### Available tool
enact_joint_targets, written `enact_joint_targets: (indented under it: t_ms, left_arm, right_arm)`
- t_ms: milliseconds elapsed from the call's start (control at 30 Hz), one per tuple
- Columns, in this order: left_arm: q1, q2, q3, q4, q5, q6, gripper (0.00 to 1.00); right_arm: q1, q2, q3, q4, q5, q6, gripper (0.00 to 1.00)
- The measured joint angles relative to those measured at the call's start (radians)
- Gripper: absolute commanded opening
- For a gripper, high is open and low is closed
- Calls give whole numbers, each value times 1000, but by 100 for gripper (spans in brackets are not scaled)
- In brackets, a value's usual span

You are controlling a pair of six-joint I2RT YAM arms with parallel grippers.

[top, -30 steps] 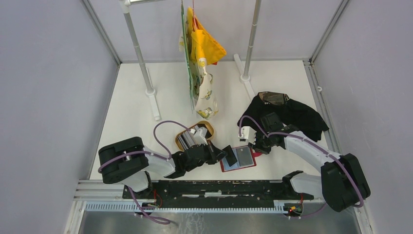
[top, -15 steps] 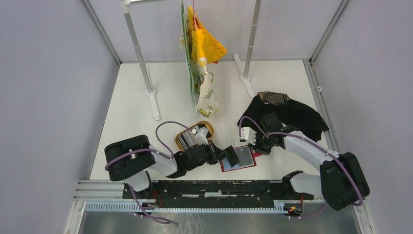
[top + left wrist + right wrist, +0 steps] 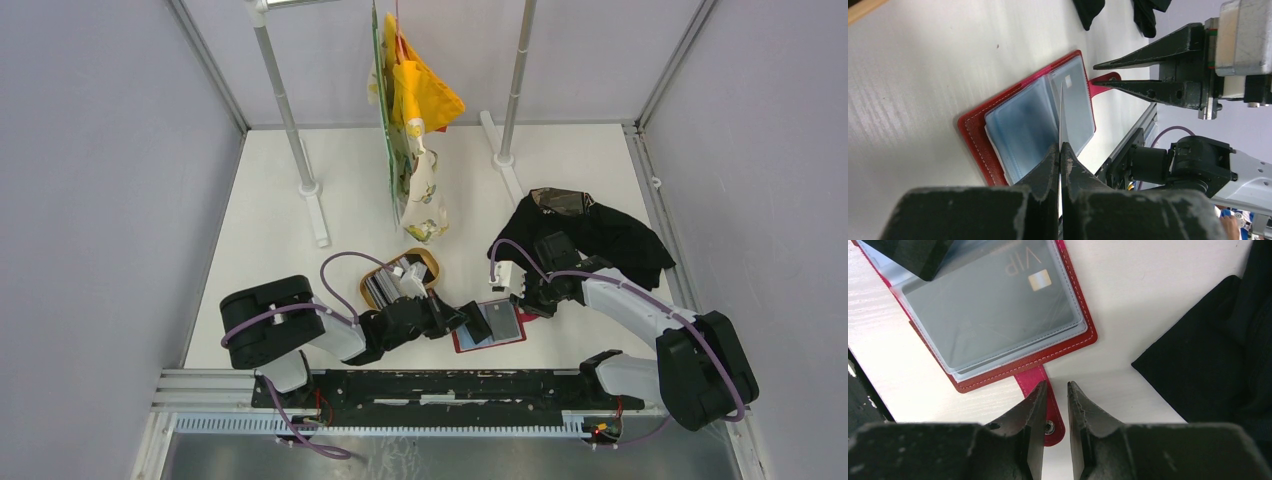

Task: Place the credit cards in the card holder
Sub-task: Insert the credit card into the card holder.

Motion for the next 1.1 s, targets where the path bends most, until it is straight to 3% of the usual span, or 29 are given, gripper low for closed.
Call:
enact_joint_targets:
  t_ms: [1100]
  left_arm:
    - [5, 56, 45, -56, 42, -24, 2]
  right_arm:
    - [2, 15, 0, 3, 0, 0, 26]
